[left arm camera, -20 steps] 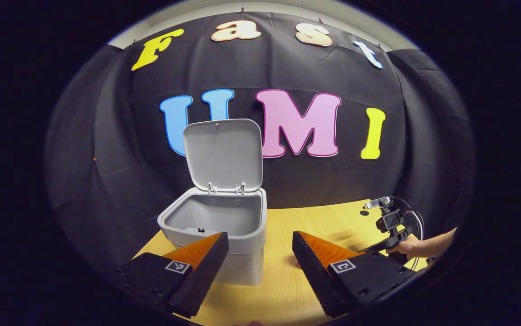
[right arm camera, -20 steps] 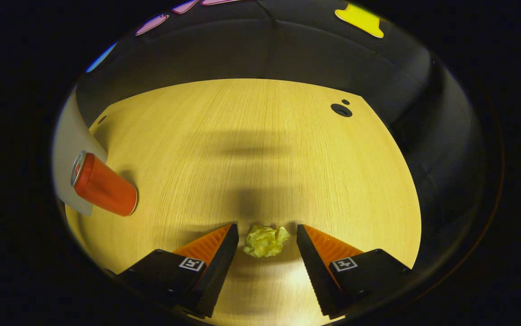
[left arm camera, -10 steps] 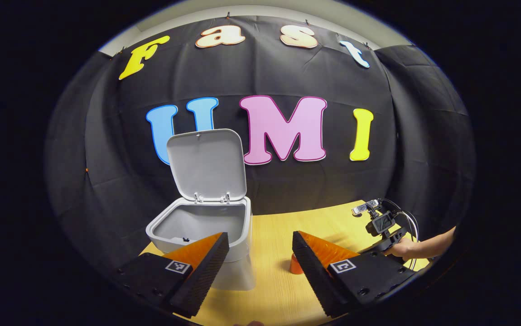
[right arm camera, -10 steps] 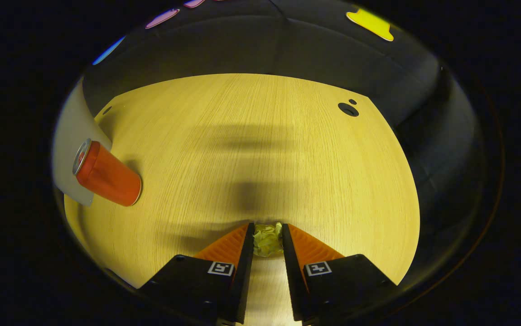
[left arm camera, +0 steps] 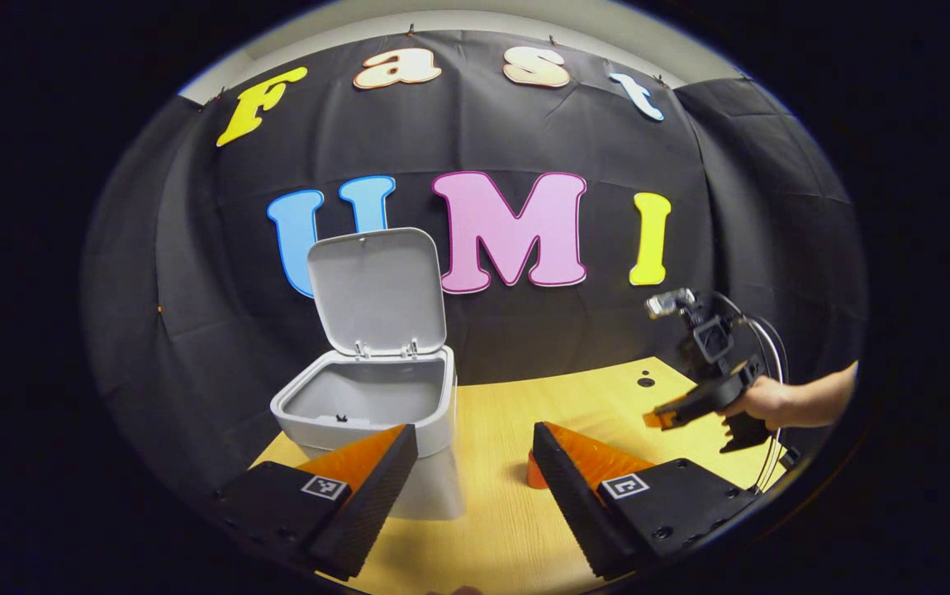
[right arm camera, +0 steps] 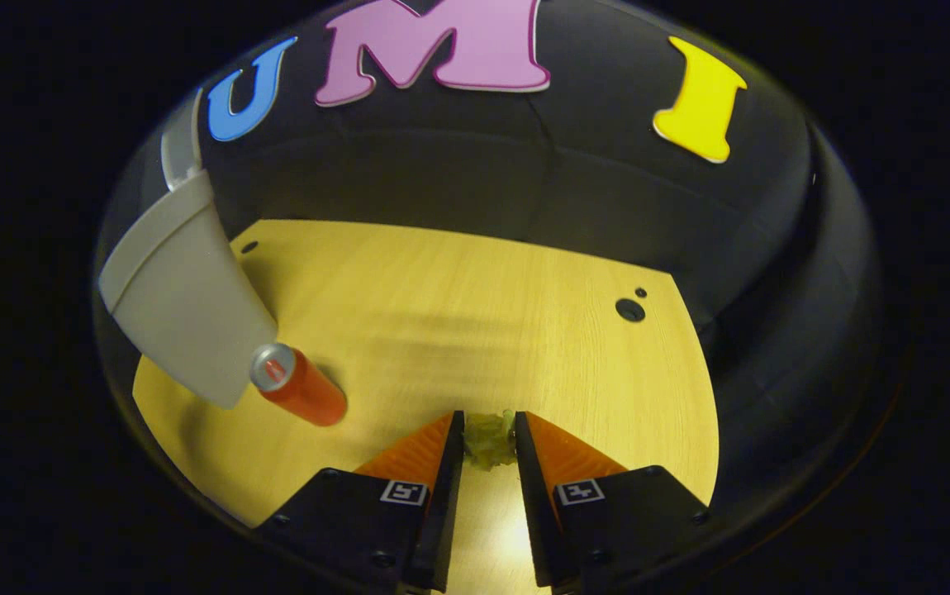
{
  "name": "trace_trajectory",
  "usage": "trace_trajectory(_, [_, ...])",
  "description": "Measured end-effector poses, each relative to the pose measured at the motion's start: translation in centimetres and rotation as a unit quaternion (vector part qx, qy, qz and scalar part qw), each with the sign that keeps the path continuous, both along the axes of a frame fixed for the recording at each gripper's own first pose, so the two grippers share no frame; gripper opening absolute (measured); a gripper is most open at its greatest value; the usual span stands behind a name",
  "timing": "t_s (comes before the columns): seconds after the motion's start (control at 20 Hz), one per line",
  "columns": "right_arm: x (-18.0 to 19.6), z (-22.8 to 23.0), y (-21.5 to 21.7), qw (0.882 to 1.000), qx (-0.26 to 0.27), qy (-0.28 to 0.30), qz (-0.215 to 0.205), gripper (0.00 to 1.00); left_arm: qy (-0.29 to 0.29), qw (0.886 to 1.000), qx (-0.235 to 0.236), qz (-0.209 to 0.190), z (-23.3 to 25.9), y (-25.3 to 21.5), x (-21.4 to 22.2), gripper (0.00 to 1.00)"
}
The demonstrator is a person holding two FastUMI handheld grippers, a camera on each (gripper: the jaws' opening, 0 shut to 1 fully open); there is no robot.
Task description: Press the lid of the desktop garbage bin to open it, pick up the crumpled paper on the desktop and throw it into the bin, then pick up the pop can on the desktop and drop it into the bin, and finally close the garbage bin lid.
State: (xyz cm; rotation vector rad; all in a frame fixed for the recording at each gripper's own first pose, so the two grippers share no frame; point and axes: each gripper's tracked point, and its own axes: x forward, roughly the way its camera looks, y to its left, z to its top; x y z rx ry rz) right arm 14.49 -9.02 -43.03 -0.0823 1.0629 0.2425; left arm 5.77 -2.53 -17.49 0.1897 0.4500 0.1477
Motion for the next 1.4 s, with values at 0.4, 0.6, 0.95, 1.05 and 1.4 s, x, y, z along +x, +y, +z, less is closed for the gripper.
trace_trajectory(0.4, [3.8,15.7,14.3,0.980,0.133,-0.101,0.105,0.42,0.004,1.000,0.020,0.024,-0.7,1.4,-3.8,0.96])
trace_trajectory(0.6, [3.9,20.8,22.3,0.958,0.203,-0.121,0.164,0.42,-0.007,0.999,0.023,0.045,0.5,2.6,-5.5,0.96])
trace_trajectory(0.95, [0.6,22.5,34.1,0.924,0.226,-0.136,0.275,0.41,-0.003,0.993,0.060,0.098,1.6,7.0,-9.4,0.97])
trace_trajectory(1.05, [-0.2,21.7,36.7,0.920,0.230,-0.131,0.289,0.42,-0.004,0.990,0.067,0.123,2.4,8.4,-10.8,0.97])
trace_trajectory(1.4, [-0.4,20.4,38.8,0.918,0.226,-0.132,0.299,0.56,-0.019,0.982,0.075,0.172,4.3,10.8,-13.0,0.96])
